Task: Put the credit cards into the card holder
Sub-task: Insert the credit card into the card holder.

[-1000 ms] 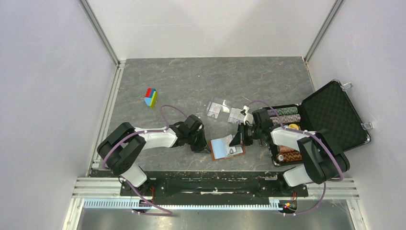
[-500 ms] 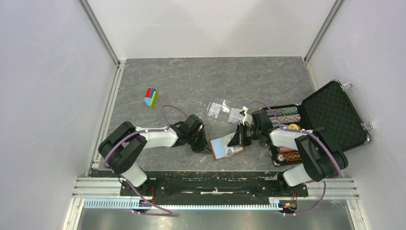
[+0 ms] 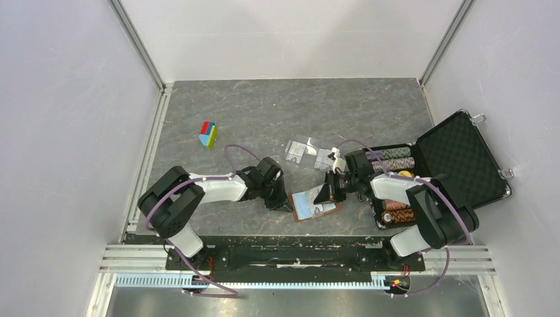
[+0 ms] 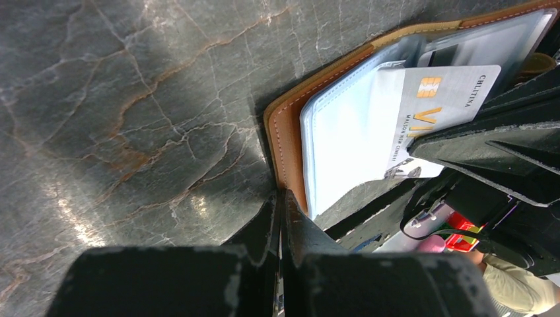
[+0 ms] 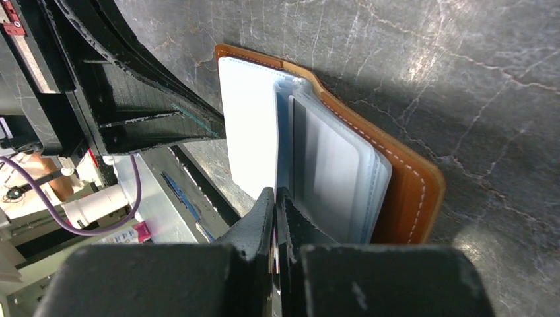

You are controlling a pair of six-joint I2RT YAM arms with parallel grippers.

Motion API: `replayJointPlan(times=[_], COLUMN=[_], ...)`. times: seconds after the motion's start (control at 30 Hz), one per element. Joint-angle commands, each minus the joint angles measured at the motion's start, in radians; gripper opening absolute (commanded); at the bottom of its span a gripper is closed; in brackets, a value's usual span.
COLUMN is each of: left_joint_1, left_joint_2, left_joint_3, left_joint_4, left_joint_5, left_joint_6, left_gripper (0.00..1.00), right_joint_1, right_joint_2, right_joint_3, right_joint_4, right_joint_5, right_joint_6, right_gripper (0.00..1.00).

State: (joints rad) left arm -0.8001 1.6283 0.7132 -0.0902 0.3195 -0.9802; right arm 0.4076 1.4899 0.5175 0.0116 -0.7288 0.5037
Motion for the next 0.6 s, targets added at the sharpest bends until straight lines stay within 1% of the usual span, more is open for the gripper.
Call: replayJointPlan(times=[0.0,0.2,0.27,0.4,0.47,0.57], left_joint_1=[-0.008,-0.008,-0.008,-0.008,-0.007,-0.007], left_joint_2=[0.031,0.027,0.025,0.024,0.022,0.022], left_joint_3=[0.020,0.025,0.027,0.028,0.028,0.027], left_joint_4=[-0.011,-0.010,-0.008,-0.007,-0.005,-0.006], left_joint_5=[-0.045,-0.045,-0.044,-0.043,-0.045,-0.046], left_joint_6=[0.008,0.002,0.000,-0.004,-0.006,-0.007], left_gripper=[0.02,0.02,0.02,0.02,0.02,0.02], right_joint_1=[0.015,0.037,0.048,0.063,0.065,0.065], right_joint_2=[0.021,0.029,0.027,0.025,0.019,0.006], right_joint_3=[0.024,0.009,0.011,0.019,0.035,0.091], right_joint_4=[-0.081,-0.019,0.016,0.012,-0.042,-0.182], right_joint_5=[-0.024,-0.008,-0.002,0.005,0.030,0.105], right_joint_6=[-0.054,-0.003,0.014,0.022,0.010,-0.039], right_gripper=[0.00,0.00,0.06,0.12,0.16,0.26])
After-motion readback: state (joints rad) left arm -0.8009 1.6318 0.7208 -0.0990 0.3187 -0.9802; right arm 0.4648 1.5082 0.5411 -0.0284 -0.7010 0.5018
